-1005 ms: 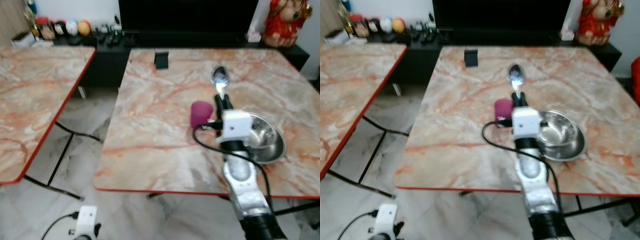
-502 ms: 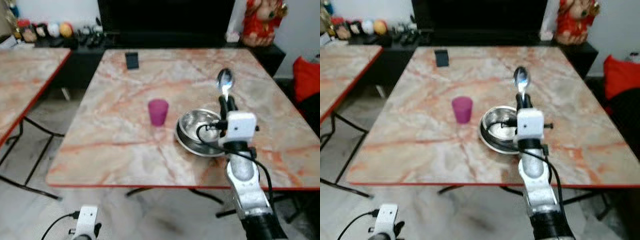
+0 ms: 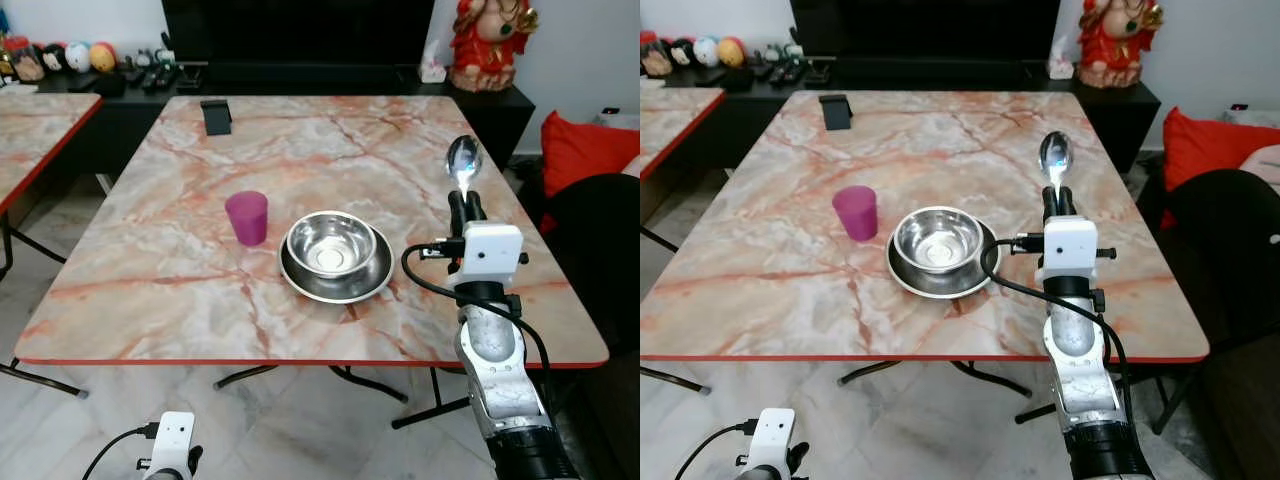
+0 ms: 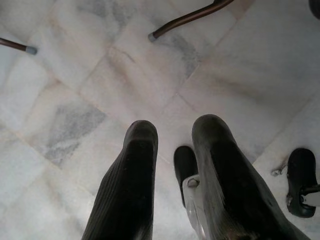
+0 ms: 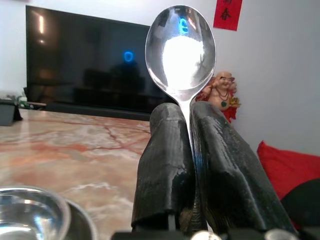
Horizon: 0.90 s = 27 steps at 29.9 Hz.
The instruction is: Setting the table
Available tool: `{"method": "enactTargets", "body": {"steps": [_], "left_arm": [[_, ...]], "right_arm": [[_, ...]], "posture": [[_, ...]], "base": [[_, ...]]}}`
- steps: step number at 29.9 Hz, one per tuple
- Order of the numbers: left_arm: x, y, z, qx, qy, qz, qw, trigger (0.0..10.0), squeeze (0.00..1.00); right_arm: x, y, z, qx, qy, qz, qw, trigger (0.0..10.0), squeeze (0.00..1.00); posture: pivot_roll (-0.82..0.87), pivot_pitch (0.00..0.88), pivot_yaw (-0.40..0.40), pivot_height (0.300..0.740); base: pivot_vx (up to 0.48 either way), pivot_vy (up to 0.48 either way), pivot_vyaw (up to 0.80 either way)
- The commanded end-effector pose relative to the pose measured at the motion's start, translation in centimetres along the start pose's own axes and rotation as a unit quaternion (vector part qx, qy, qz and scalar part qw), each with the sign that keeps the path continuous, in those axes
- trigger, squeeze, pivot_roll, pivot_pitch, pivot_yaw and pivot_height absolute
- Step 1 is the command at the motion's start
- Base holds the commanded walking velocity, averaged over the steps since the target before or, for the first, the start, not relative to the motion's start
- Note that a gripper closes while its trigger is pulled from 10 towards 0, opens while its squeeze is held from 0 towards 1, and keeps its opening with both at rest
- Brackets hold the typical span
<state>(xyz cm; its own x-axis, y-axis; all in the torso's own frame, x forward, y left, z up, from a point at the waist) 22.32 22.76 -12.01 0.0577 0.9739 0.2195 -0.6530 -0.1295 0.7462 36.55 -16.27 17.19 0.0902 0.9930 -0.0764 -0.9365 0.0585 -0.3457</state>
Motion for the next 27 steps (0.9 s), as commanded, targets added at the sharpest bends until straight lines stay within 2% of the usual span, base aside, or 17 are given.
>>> {"method": "enactTargets", "body": {"steps": [1, 4, 6, 7, 12, 15, 17, 20, 24, 27], "left_arm": [[0.7, 0.1, -0.7, 0.015, -0.003, 0.008, 1.000, 10.0, 0.00], [0.8, 0.1, -0.7, 0.016, -0.002, 0.008, 1.000, 10.0, 0.00], [0.8, 0.1, -0.7, 0.017, -0.001, 0.009, 1.000, 10.0, 0.00], [0.8, 0.1, -0.7, 0.017, -0.001, 0.009, 1.000, 10.0, 0.00], [0.8, 0.1, -0.7, 0.018, -0.003, 0.008, 1.000, 10.0, 0.00], [0.8, 0.0, -0.6, 0.017, -0.003, 0.008, 1.000, 10.0, 0.00], [0.8, 0.0, -0.6, 0.017, -0.002, 0.007, 1.000, 10.0, 0.00], [0.8, 0.0, -0.5, 0.017, -0.001, 0.007, 1.000, 10.0, 0.00], [0.8, 0.0, -0.5, 0.017, 0.000, 0.007, 1.000, 10.0, 0.00], [0.8, 0.0, -0.4, 0.017, 0.000, 0.008, 1.000, 10.0, 0.00]], "right_arm": [[0.4, -0.5, 0.4, -0.002, -0.005, 0.003, 1.000, 10.0, 0.00], [0.0, -0.8, -0.2, 0.015, -0.007, -0.010, 1.000, 10.0, 0.00], [-0.8, -1.3, -0.8, 0.037, -0.049, -0.032, 0.998, 10.0, 0.00], [-1.0, -1.4, -1.0, 0.042, -0.056, -0.037, 0.997, 10.0, 0.00], [-2.5, -2.9, -2.7, 0.100, -0.048, -0.066, 0.992, 10.0, 0.00], [-2.4, -4.1, -3.3, 0.128, -0.065, -0.058, 0.988, 10.0, 0.00], [-2.4, -4.9, -4.2, 0.164, -0.054, -0.054, 0.983, 10.0, 0.00], [-2.0, -5.7, -5.4, 0.218, -0.064, -0.037, 0.973, 10.0, 0.00], [-1.7, -5.9, -6.2, 0.249, -0.059, -0.019, 0.967, 10.0, 0.00], [-1.4, -5.9, -6.8, 0.264, -0.091, -0.011, 0.960, 10.0, 0.00]], "posture": [[-0.04, 0.000, -0.009, 0.740], [-0.05, 0.000, -0.005, 0.740], [-0.05, 0.000, -0.001, 0.740], [-0.05, 0.000, -0.001, 0.740], [-0.05, 0.000, 0.006, 0.740], [-0.05, 0.000, 0.012, 0.740], [-0.05, 0.000, 0.012, 0.740], [-0.05, 0.000, 0.013, 0.740], [-0.05, 0.004, 0.014, 0.740], [-0.05, 0.007, 0.016, 0.740]], "base": [[0.000, 0.000, 0.00], [0.000, 0.000, 0.00], [0.000, 0.000, 0.00], [0.000, 0.000, 0.00], [0.000, 0.000, 0.00], [0.000, 0.000, 0.00], [0.000, 0.000, 0.00], [0.000, 0.000, 0.00], [0.000, 0.000, 0.00], [0.000, 0.000, 0.00]]}}
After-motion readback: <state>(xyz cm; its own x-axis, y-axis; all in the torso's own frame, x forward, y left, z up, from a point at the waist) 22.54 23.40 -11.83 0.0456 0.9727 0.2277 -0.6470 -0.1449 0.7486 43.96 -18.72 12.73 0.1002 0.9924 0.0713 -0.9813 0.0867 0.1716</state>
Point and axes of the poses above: a point about 5 cm out from each wrist's last joint towards the gripper, its own y axis pointing back from the gripper into the wrist, its own z axis along the axis of the wrist's last joint, x = y × z, the point moved 6 cm from there along -y, pointing out of the wrist towards the gripper, and after that the axes turned 6 degrees about -y, right-handed, at the moved point
